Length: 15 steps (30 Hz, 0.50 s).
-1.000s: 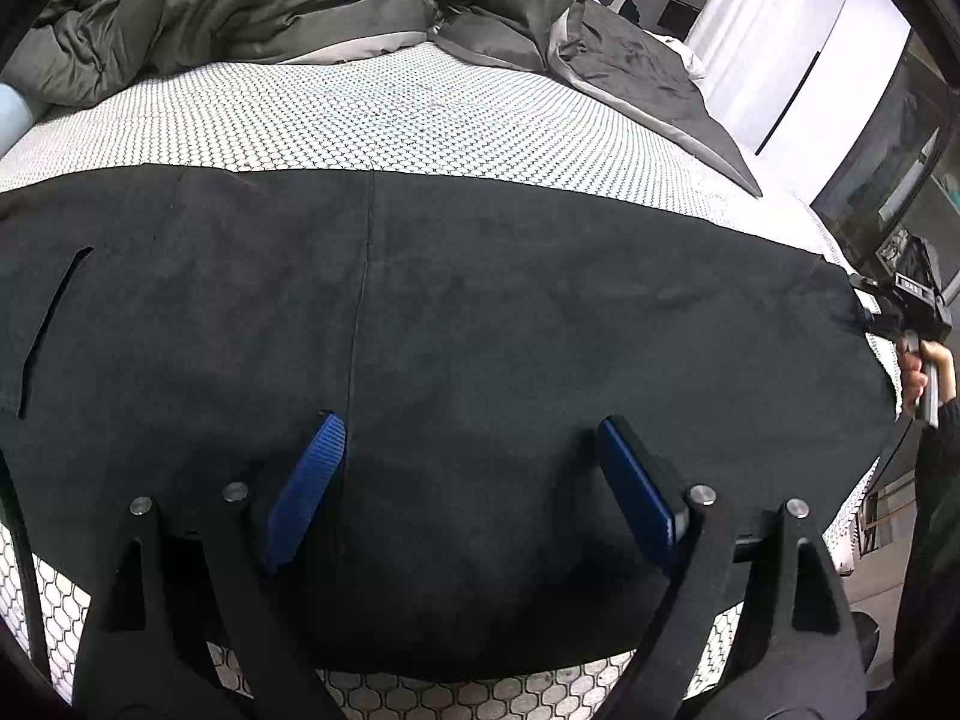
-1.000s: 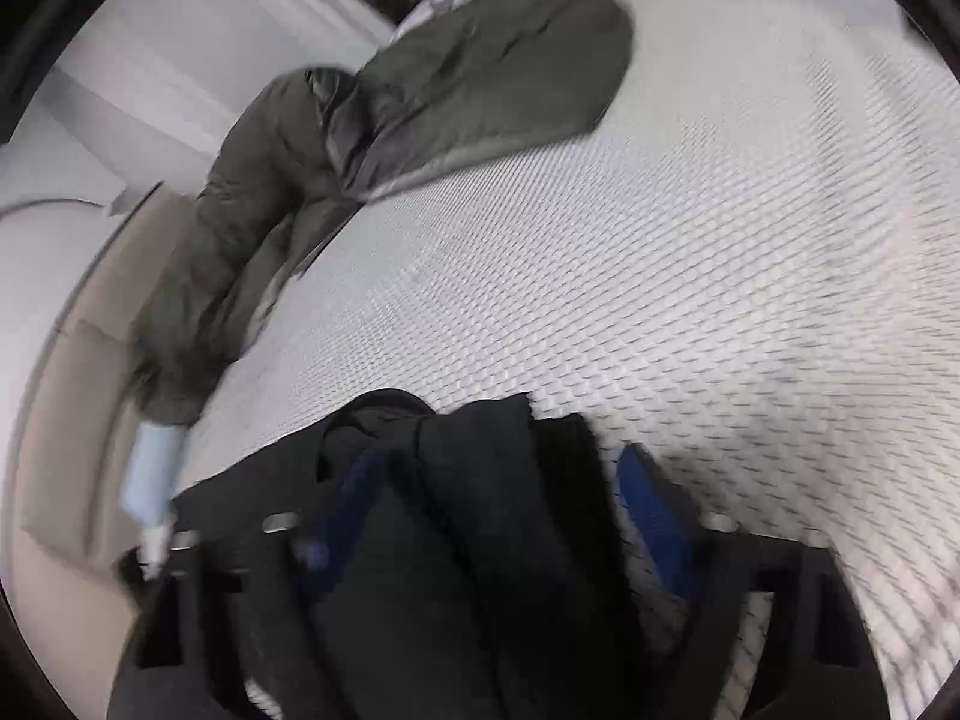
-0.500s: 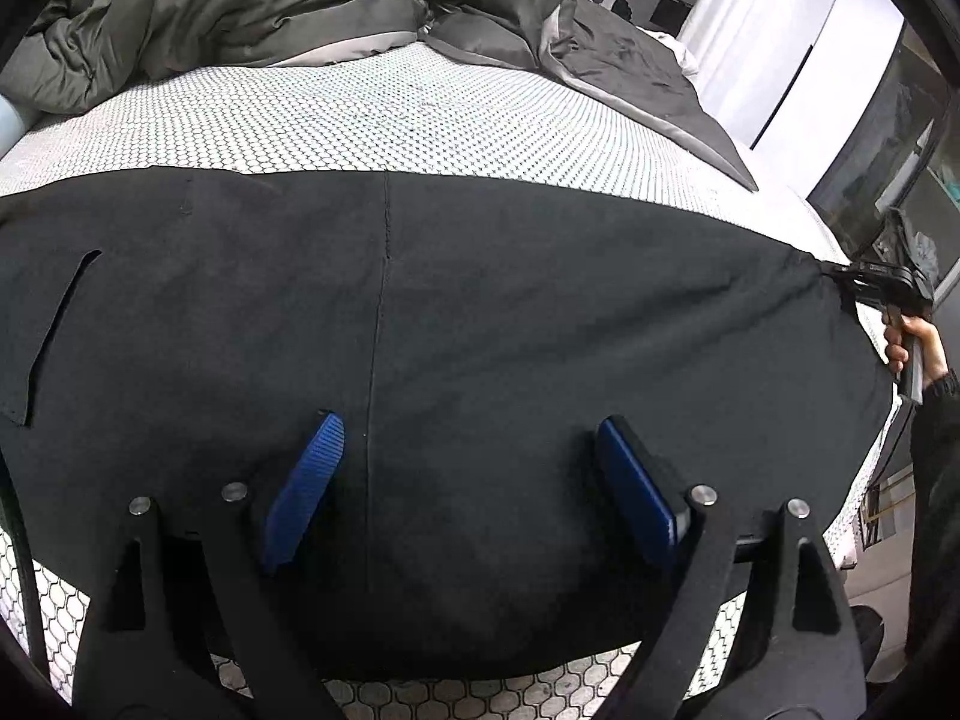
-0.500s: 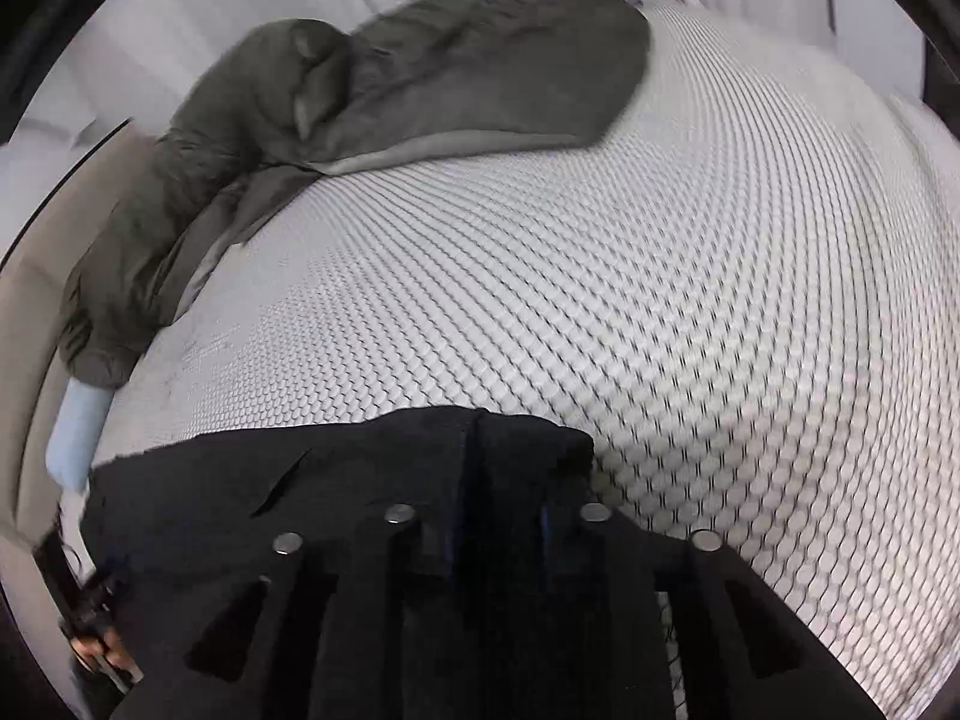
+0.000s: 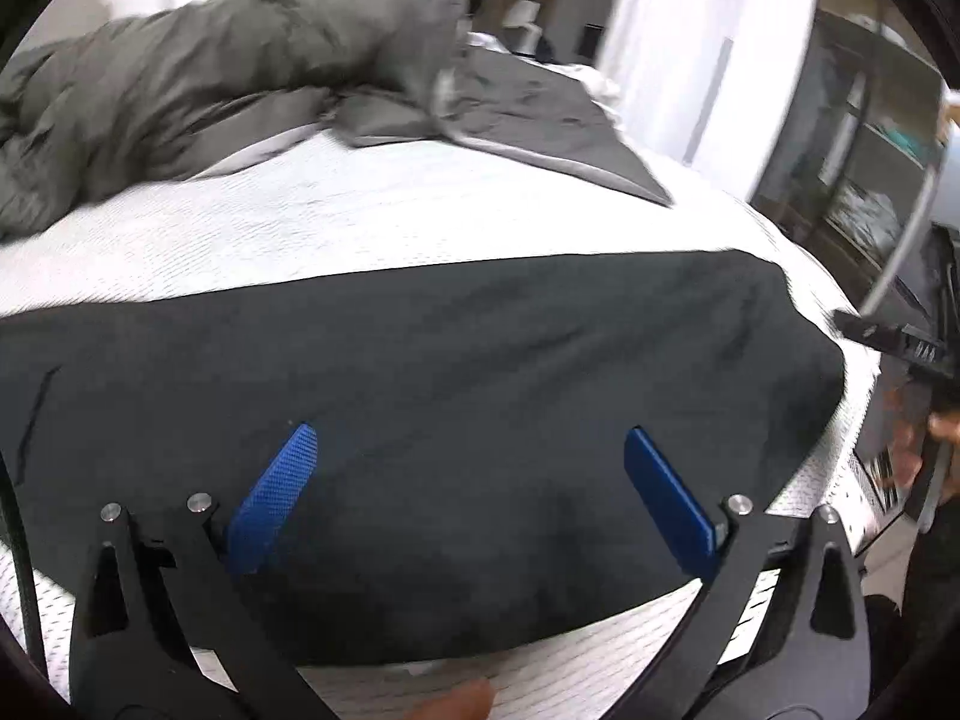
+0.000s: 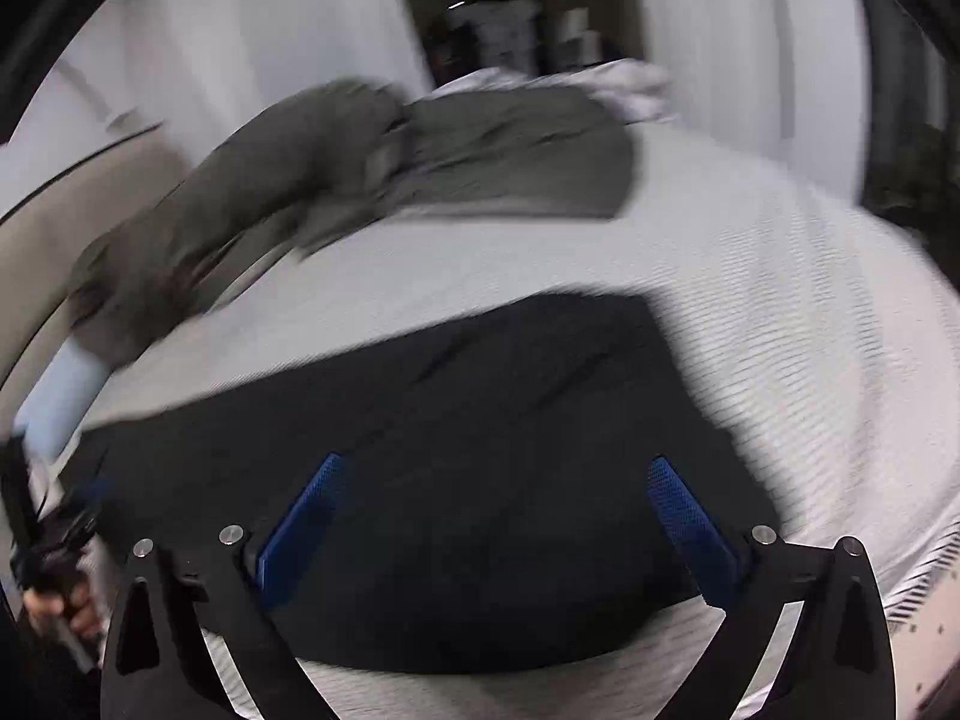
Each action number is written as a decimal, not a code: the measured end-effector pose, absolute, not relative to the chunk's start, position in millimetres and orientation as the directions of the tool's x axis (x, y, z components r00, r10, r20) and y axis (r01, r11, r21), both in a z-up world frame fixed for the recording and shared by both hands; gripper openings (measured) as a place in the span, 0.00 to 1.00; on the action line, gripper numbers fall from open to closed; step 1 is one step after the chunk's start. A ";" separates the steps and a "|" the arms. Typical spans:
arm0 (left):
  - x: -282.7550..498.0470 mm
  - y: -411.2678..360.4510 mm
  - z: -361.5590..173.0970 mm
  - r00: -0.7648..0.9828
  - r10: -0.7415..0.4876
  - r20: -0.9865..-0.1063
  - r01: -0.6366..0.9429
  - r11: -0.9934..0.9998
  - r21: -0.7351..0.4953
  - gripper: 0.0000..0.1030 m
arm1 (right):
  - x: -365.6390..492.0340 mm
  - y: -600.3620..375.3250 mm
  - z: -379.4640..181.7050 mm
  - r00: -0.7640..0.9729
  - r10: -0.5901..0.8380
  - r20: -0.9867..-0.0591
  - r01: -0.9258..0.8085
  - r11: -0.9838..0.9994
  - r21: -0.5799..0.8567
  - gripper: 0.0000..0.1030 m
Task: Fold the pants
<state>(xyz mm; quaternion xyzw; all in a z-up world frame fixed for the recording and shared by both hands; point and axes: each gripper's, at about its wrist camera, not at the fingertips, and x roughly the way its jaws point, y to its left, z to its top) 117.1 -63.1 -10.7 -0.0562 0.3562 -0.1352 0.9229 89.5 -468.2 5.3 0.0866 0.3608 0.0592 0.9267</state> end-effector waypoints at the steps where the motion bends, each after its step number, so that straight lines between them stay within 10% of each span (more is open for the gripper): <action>1: 120.1 -79.2 -13.6 0.690 -0.313 -0.653 0.248 0.949 -0.193 0.99 | 91.6 -443.9 -1.4 0.717 0.210 -0.665 -0.102 0.975 0.199 0.99; 9: 111.5 -117.4 -53.7 0.598 -0.225 -0.770 0.371 0.929 0.017 1.00 | 95.0 -334.9 -60.2 0.599 0.207 -0.774 -0.404 0.912 -0.069 0.99; 15: 109.2 -52.2 -58.4 0.601 -0.212 -0.771 0.266 0.962 -0.057 1.00 | 91.1 -447.5 -64.2 0.670 -0.132 -0.731 -0.038 0.977 -0.211 0.99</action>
